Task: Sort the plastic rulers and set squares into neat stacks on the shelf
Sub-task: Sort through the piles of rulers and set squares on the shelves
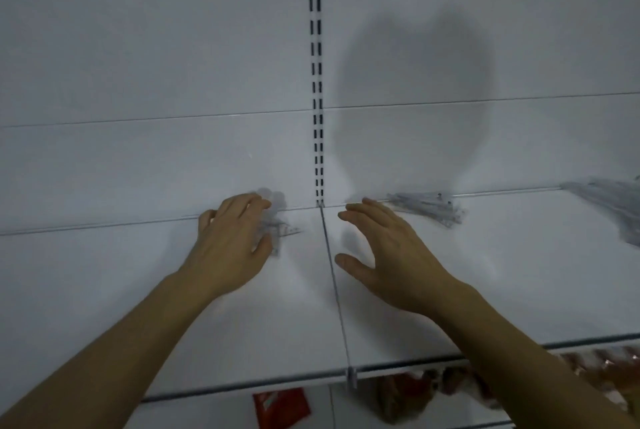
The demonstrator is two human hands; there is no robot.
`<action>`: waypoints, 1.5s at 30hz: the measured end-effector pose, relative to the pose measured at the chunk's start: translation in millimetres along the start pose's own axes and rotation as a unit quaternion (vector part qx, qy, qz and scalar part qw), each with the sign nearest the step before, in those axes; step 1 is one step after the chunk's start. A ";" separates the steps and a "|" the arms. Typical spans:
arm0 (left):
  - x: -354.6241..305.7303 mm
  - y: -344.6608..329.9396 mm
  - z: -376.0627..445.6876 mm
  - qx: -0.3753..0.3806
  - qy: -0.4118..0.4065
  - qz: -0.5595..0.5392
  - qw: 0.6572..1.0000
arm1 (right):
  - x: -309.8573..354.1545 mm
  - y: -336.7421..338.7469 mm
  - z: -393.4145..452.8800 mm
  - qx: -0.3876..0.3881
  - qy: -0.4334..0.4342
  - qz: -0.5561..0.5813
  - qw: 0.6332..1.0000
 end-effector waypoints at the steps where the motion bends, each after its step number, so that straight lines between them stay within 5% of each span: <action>1: 21.4 8.9 -17.6 -0.004 0.020 0.000 1.000 | 22.3 -4.6 7.7 0.005 0.020 -0.003 1.000; 13: 290.5 111.5 -303.6 -0.081 0.261 0.006 0.962 | 350.7 -104.7 94.1 0.085 0.223 0.015 0.971; 24: 419.1 166.1 -548.5 -0.078 0.505 0.012 0.859 | 635.6 -212.1 123.1 0.235 0.452 -0.029 0.860; 34: 547.7 187.4 -592.1 -0.053 0.582 0.028 0.811 | 738.9 -261.9 194.3 0.269 0.519 -0.109 0.804; 45: 700.4 186.7 -503.9 -0.021 0.552 -0.028 0.833 | 750.7 -288.3 328.2 0.301 0.442 -0.129 0.835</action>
Point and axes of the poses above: each hand's wrist, its own z-axis towards the middle knuckle, its own y-axis out of the back of the hand, x = y × z, the point moved 6 cm from there along z, towards the middle knuckle, and after that the axes turned 15 degrees about x, right-handed, at the moved point
